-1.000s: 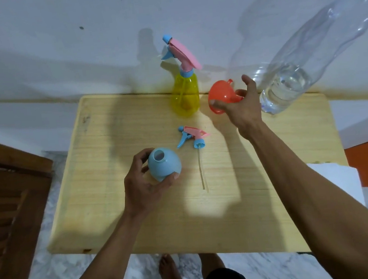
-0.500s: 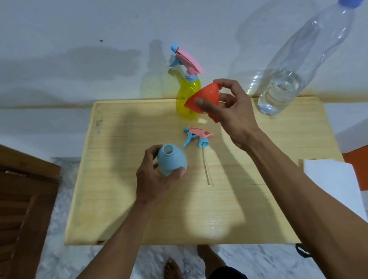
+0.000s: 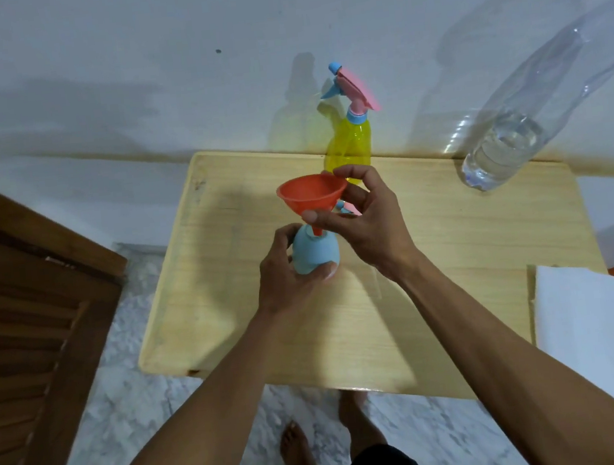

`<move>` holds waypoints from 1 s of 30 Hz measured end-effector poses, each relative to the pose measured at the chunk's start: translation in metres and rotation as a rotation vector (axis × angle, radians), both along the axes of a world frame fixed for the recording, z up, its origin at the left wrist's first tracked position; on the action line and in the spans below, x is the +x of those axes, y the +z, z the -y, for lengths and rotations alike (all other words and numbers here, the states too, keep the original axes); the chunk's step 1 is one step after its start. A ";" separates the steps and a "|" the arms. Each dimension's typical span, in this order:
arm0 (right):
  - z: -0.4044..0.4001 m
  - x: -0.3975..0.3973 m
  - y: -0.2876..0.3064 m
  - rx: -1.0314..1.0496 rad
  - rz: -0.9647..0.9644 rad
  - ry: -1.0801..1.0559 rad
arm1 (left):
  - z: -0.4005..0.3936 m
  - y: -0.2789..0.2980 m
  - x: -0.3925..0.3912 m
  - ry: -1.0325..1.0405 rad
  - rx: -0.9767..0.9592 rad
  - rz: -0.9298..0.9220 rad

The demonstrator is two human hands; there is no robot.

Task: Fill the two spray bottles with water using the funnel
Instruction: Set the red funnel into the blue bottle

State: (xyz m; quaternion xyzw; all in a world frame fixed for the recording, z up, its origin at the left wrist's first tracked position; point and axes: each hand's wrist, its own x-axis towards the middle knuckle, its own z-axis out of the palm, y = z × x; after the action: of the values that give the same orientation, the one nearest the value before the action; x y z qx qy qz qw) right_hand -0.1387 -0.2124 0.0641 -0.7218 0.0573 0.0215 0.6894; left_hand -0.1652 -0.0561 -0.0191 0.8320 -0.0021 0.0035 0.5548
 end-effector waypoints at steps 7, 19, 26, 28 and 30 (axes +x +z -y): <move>0.002 -0.012 -0.010 -0.073 0.000 0.072 | -0.001 -0.002 0.001 -0.018 0.000 -0.020; -0.001 -0.027 -0.016 -0.062 0.007 0.056 | 0.001 0.003 -0.002 -0.014 -0.014 -0.048; -0.004 -0.036 -0.020 -0.021 -0.001 0.026 | 0.003 0.005 -0.003 -0.008 -0.026 -0.070; -0.005 -0.037 -0.019 -0.038 0.003 0.026 | 0.003 0.005 -0.003 -0.014 -0.025 -0.078; -0.003 -0.039 -0.016 -0.059 -0.008 0.031 | 0.002 0.007 -0.004 -0.014 -0.034 -0.087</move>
State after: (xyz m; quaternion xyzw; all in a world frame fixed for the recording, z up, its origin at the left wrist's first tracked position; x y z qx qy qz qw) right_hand -0.1778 -0.2090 0.0478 -0.7426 0.0494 0.0333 0.6671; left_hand -0.1688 -0.0581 -0.0119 0.8217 0.0161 -0.0364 0.5685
